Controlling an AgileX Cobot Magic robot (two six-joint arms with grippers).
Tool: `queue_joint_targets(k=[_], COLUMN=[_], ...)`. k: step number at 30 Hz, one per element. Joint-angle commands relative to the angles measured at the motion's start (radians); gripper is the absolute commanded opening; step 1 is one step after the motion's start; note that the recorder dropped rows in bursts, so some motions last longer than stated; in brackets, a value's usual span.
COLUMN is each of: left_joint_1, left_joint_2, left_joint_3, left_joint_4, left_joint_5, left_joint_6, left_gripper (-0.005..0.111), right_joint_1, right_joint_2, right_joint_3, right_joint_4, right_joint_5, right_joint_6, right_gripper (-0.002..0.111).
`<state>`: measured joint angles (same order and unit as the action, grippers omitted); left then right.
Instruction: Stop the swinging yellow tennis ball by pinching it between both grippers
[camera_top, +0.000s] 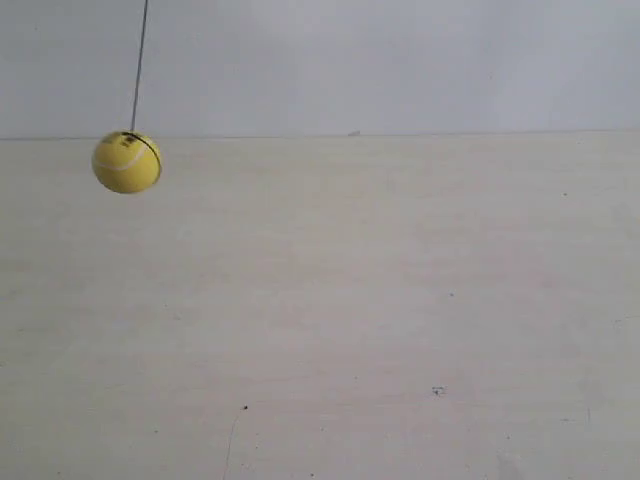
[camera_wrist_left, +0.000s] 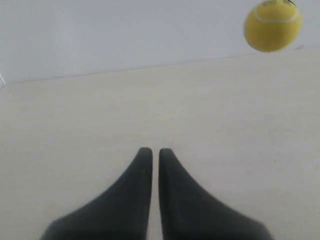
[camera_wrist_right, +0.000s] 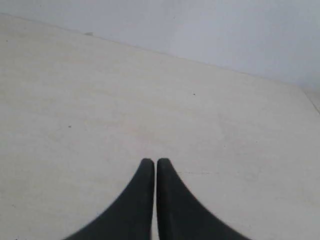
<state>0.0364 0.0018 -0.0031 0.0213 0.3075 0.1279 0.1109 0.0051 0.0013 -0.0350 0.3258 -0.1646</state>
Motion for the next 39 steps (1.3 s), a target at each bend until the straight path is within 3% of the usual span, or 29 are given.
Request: queue_joint_targets(k=[1, 7, 14, 19, 23, 26, 29, 34, 36, 39], left_joint_1=[0.002, 0.002, 0.002, 0.002, 0.002, 0.002, 0.002, 0.002, 0.002, 0.002], left_joint_2=[-0.002, -0.002, -0.002, -0.002, -0.002, -0.002, 0.039, 0.299, 0.422, 0.665], left_joint_3=[0.003, 0.003, 0.003, 0.003, 0.003, -0.022, -0.077, -0.228, -0.279, -0.354], left_joint_4=[0.038, -0.19, -0.193, -0.193, -0.172, 0.035, 0.149, 0.702, 0.921, 1.107], left_joint_5=[-0.068, -0.308, -0.558, -0.727, -0.746, -0.739, -0.718, -0.733, -0.812, -1.053], left_joint_6=[0.056, -0.011, -0.128, -0.317, -0.475, -0.624, -0.748, -1.182, -1.332, -1.347], left_gripper=[0.005, 0.005, 0.005, 0.005, 0.005, 0.005, 0.005, 0.005, 0.005, 0.005], right_joint_1=[-0.002, -0.002, -0.002, -0.002, -0.002, -0.002, -0.002, -0.002, 0.01, 0.09], right_joint_2=[-0.005, -0.005, -0.005, -0.005, -0.005, -0.005, -0.005, 0.014, 0.087, 0.249], right_joint_3=[-0.001, -0.001, -0.001, -0.001, -0.001, -0.001, -0.001, -0.126, -0.156, -0.19], right_joint_4=[-0.003, -0.003, -0.003, -0.001, -0.001, -0.001, -0.001, -0.086, -0.154, -0.369], right_joint_5=[-0.077, -0.319, -0.524, -0.68, -0.758, -0.857, -0.924, -0.598, -0.57, -0.609], right_joint_6=[-0.01, -0.005, 0.143, 0.309, 0.448, 0.605, 0.669, 0.683, 0.741, 0.858], right_gripper=[0.0, 0.0, 0.0, 0.0, 0.0, 0.0, 0.0, 0.0, 0.0, 0.0])
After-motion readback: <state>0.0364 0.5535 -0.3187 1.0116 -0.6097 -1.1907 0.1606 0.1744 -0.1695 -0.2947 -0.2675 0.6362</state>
